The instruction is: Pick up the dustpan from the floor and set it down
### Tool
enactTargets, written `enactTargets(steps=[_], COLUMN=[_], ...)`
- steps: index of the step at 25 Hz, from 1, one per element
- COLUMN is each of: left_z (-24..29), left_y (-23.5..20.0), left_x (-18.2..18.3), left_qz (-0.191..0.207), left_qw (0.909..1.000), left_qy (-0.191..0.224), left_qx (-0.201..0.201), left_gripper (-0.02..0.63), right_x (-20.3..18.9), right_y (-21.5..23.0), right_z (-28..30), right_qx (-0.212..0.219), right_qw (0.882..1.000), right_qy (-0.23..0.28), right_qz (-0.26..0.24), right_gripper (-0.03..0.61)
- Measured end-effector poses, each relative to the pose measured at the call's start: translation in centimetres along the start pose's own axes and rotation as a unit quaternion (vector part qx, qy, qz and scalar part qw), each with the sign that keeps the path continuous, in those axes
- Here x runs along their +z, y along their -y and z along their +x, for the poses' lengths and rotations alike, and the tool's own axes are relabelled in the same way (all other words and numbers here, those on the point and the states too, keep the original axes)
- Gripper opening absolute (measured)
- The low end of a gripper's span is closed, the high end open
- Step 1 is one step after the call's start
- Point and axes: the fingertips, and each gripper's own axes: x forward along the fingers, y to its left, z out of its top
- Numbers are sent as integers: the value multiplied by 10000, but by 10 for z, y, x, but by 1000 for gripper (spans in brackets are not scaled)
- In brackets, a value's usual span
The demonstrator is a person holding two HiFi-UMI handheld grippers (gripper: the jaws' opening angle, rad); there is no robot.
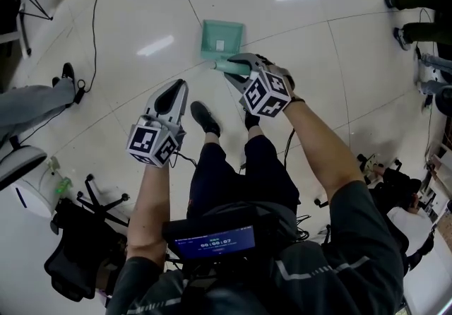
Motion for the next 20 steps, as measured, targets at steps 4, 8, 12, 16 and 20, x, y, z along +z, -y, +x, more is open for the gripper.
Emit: enactTargets(steps=[4,8,12,16,20], left_z=[-20,-66,-125,-176,-216], left_y=[14,50,96,166,241], left_x=[46,126,216,300,335], left_qz=[104,180,319,973,1462], left_qw=[9996,9981,9944,9814,9703], left_qy=[156,463,834,1304,1375], left_qx=[-195,-352,-563,-1023,-1350], left_gripper=[43,28,26,25,25], right_x=[52,129,203,256,289], right_y=[15,6,-18,-36,-56], right_z=[-41,-127,-227,-329,-416], right_qx=[-66,38,144,-36,-275], right_qw=[9990,9956,9944,9899,9828], right_qy=[367,829,1012,1398,1809], right_qz=[234,441,275,245,251], right_gripper=[150,150,150,150,150])
